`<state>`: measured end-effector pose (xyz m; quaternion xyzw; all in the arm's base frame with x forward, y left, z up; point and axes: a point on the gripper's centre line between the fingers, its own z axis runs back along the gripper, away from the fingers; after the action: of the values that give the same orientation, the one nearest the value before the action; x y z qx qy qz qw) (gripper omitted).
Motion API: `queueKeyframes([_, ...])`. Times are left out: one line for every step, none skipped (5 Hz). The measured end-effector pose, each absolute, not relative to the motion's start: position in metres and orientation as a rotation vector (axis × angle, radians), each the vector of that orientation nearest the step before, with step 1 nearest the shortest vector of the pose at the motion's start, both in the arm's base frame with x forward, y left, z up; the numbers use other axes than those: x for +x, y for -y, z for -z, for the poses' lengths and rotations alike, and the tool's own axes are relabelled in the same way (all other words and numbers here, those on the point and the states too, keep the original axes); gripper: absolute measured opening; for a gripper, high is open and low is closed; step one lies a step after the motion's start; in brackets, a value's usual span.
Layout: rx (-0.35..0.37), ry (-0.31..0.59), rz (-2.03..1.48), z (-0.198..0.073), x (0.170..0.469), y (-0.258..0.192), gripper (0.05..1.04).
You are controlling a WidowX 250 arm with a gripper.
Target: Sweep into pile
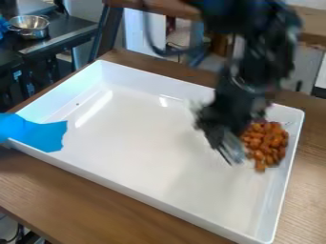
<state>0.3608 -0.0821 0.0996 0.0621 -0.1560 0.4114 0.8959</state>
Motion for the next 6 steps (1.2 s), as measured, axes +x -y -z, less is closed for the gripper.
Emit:
queueKeyframes([0.046, 0.358, -0.744, -0.124, 0.342, 0.047, 0.378])
queueKeyframes([0.022, 0.375, -0.656, -0.133, 0.326, -0.003, 0.378])
queueKeyframes([0.033, 0.351, -0.597, -0.114, 0.311, -0.037, 0.378])
queueKeyframes([0.057, 0.358, -0.608, -0.102, 0.303, -0.057, 0.378])
queueKeyframes([0.09, 0.346, -0.602, -0.085, 0.295, -0.069, 0.378])
queueKeyframes([0.122, 0.349, -0.563, -0.073, 0.29, -0.076, 0.425])
